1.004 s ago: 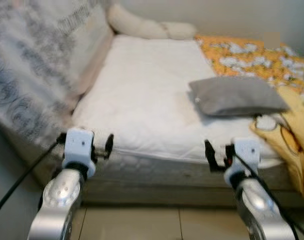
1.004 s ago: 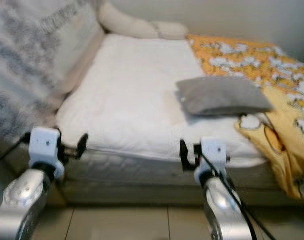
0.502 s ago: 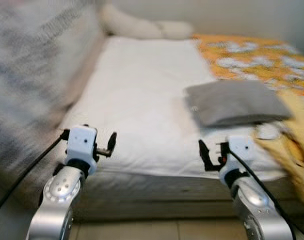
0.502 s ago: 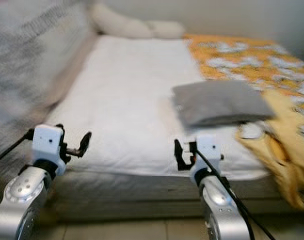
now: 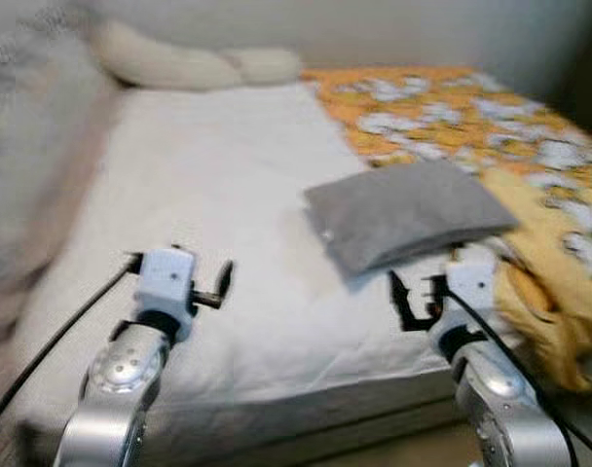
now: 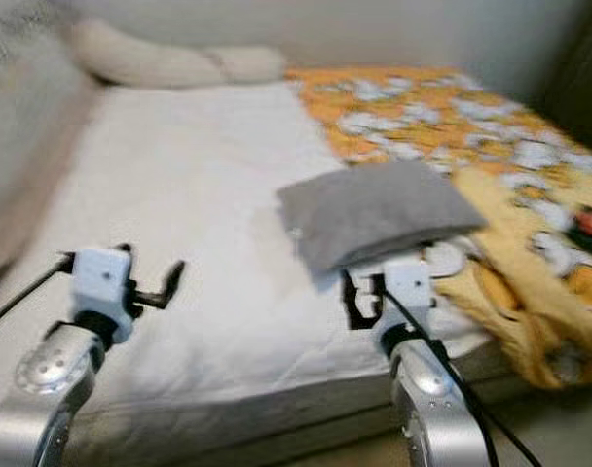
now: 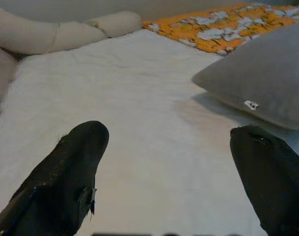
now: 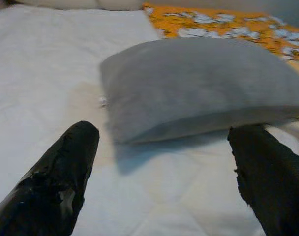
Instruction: Clean up the room
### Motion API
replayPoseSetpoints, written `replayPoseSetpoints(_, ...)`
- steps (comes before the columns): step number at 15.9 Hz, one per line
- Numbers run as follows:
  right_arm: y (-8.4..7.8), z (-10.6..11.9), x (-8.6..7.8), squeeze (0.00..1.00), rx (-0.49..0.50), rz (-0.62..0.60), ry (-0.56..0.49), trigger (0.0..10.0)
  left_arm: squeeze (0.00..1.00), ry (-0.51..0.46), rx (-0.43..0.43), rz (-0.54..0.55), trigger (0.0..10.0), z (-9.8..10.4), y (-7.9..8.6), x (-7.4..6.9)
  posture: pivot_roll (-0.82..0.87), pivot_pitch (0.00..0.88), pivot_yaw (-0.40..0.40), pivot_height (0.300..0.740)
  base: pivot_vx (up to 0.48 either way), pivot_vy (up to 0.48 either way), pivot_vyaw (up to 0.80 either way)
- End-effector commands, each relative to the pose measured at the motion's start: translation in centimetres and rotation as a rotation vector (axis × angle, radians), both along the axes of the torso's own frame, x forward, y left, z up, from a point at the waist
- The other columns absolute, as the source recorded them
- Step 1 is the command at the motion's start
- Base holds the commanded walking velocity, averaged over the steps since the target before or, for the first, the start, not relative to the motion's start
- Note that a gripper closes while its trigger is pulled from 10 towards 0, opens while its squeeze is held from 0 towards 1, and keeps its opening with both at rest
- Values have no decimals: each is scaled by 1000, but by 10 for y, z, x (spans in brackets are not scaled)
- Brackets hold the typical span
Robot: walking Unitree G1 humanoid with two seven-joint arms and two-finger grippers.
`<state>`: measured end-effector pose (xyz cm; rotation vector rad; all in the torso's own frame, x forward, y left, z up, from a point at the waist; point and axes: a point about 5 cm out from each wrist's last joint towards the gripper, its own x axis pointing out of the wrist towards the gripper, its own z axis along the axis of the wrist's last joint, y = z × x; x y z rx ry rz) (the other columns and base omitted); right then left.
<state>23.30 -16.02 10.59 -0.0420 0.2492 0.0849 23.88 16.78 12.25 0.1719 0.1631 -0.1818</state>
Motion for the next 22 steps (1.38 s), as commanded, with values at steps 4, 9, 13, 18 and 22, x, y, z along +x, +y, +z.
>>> replayPoseSetpoints(4, -4, -4, 7, 0, -83, 77, 13, 10000, 0, -22, -53, 6, 10000, 5, -8, 0, -95, 0, -39, 740, 308, 0, 200)
replayPoseSetpoints(9, -7, -7, 12, 0, -86, 97, 16, 10000, 0, -18, -33, 15, 10000, 4, -7, -2, -91, 0, -54, 740, 0, -384, 800)
replayPoseSetpoints(13, -9, -13, 11, 0, -58, 88, 27, 10000, 0, -17, -23, 21, 10000, 3, -9, -1, -86, 0, -64, 740, 0, -480, 0)
replayPoseSetpoints(18, -12, -21, 9, 0, -94, 65, 57, 10000, 0, -20, -8, 18, 10000, 3, -10, 1, -85, 0, -60, 740, 0, -384, 0)
replayPoseSetpoints(22, -13, -22, 8, 0, -96, 50, 63, 10000, 0, -25, 2, 47, 10000, 3, -7, 3, -85, 0, -61, 740, 0, 0, 0)
